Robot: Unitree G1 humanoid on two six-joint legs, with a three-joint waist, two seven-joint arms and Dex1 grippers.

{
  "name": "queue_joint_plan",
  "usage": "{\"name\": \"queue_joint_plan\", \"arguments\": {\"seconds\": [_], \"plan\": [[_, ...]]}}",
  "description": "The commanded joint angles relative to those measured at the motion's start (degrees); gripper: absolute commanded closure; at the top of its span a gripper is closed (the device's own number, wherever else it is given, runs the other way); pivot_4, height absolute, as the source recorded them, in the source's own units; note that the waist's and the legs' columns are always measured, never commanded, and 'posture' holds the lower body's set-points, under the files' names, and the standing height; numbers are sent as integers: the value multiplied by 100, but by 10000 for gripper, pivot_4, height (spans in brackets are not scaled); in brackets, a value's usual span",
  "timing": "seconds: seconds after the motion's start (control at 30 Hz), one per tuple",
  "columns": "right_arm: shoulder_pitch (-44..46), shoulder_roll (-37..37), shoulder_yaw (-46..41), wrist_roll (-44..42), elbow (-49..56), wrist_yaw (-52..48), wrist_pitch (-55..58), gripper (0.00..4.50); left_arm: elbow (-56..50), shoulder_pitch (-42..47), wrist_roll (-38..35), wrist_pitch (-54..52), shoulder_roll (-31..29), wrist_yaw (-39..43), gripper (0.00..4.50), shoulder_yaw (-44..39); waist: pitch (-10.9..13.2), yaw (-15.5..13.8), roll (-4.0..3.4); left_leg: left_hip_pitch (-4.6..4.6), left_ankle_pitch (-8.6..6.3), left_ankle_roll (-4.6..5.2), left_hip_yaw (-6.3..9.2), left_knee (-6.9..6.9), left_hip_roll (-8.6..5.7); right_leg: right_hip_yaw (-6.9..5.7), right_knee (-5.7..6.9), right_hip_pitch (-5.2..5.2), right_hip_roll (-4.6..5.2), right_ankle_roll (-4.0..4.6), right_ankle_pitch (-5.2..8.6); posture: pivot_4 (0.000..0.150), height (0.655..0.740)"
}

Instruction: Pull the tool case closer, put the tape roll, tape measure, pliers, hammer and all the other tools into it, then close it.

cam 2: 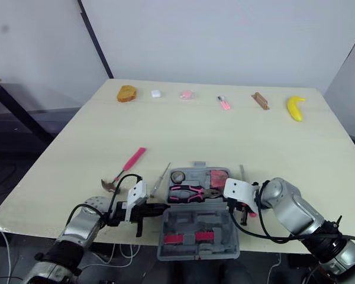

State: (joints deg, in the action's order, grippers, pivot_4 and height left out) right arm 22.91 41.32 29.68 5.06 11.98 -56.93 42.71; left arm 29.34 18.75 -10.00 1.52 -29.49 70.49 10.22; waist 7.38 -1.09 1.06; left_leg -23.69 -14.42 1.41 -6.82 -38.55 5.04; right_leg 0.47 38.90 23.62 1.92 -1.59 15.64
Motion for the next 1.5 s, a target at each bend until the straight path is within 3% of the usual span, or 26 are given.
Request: {"name": "queue_joint_plan", "arguments": {"seconds": [0.03,0.53,0.83,1.13,1.5], "plan": [[236,-219,-246,-192,106,11,-64,44850,749,160,367,368,50,-268,44486,48,-8,30,-9,0,1,1,3,-4,1,0,2,-1,-2,10,3,1500,7400],[863,-559,-273,-122,-938,-8,-364,44850,886,861,509,199,297,-378,44486,10,-16,30,-21,-3,1,1,9,-7,2,7,5,-6,-10,-3,-13,1500,7400],[1027,-676,-278,-81,-1364,-1,-578,44850,-264,1103,458,-1025,335,-532,44486,-17,-8,50,-13,-14,1,1,10,-6,2,9,4,3,-14,-7,-14,1500,7400],[1289,-798,-313,10,-1893,36,-838,44850,-849,1015,444,-1542,321,-631,44486,30,1,94,-9,-16,0,0,8,1,2,10,-1,6,-15,-9,-13,1500,7400],[1024,-692,-392,-135,-1431,-223,-524,44850,-1056,848,458,-1700,231,-551,44486,101,3,129,-8,-16,0,0,7,7,2,10,-5,6,-14,-10,-12,1500,7400]]}}
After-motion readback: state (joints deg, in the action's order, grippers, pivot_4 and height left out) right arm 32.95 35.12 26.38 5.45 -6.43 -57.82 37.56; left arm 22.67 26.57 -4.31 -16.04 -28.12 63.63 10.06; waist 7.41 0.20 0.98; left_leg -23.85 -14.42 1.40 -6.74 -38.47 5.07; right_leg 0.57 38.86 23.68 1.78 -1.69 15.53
